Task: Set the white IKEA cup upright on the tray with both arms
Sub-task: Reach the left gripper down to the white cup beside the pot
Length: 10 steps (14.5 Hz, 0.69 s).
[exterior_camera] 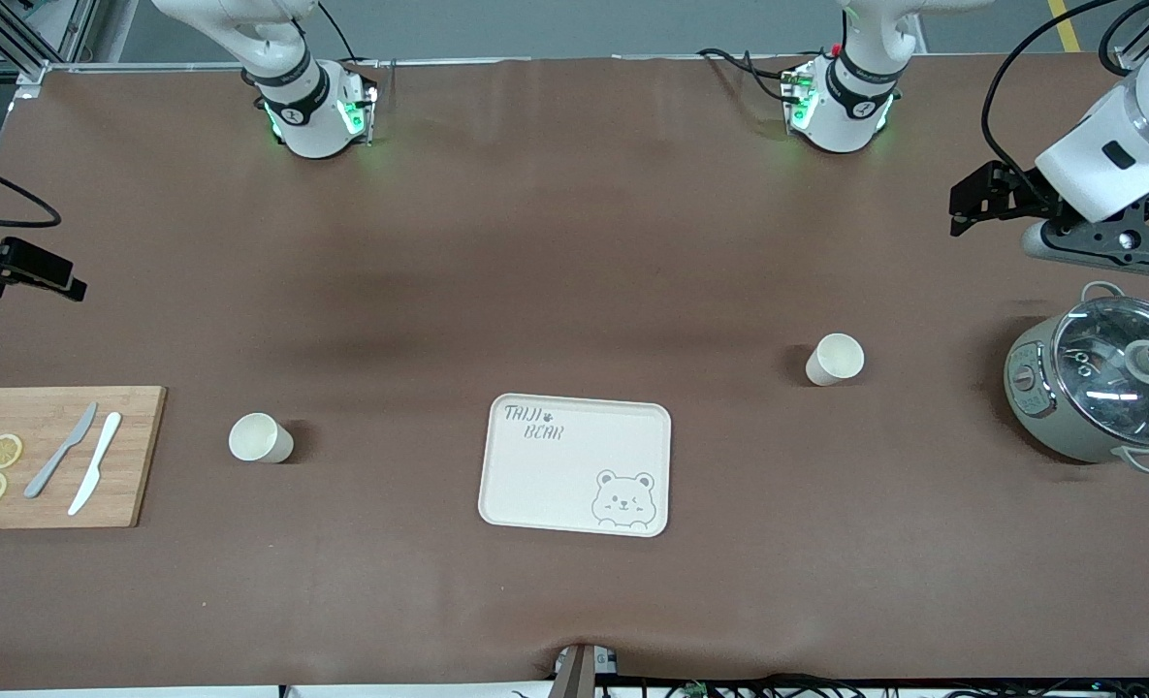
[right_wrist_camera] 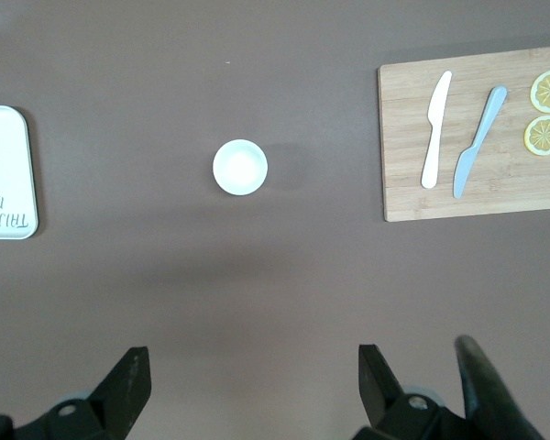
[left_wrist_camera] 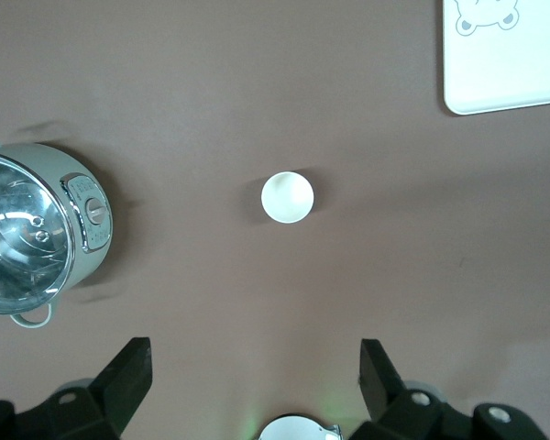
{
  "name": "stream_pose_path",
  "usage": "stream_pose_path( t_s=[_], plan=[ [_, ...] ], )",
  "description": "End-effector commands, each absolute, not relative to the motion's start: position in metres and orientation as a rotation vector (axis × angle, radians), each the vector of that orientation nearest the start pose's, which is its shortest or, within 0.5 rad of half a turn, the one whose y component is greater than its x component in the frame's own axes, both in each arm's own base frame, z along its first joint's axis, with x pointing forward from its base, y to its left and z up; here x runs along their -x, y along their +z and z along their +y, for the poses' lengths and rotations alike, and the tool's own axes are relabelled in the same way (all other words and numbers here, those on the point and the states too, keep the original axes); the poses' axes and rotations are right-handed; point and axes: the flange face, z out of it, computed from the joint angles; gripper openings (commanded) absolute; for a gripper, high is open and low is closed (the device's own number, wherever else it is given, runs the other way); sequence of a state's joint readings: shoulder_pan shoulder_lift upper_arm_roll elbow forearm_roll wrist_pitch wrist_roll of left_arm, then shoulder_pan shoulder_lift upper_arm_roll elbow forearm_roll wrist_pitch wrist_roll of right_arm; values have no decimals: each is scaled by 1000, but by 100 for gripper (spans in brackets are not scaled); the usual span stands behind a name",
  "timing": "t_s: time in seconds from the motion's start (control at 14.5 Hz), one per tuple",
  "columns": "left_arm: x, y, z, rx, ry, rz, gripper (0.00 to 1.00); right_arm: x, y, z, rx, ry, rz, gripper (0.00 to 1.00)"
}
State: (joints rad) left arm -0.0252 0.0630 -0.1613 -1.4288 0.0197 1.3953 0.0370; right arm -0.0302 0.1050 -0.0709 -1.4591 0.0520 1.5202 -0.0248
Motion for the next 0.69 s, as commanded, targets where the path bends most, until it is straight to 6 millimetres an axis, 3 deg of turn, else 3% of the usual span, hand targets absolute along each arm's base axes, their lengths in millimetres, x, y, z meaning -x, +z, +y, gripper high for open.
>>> stream_pose_path(
  t_s=[0.0,0.14,0.41,0.62],
  plan=[
    [-544,644,-92,3077,142,332,100,-578,616,-51,3081,60,119,100],
    [-545,644,-93,3078,140,337,100,-579,615,-50,3081,63,115,100],
    [-548,617,-106,3068,186,385,100,-579,615,-47,3081,63,108,100],
    [-540,568,-108,3058,157,397,100,-579,614,-47,3081,65,108,100]
  ],
)
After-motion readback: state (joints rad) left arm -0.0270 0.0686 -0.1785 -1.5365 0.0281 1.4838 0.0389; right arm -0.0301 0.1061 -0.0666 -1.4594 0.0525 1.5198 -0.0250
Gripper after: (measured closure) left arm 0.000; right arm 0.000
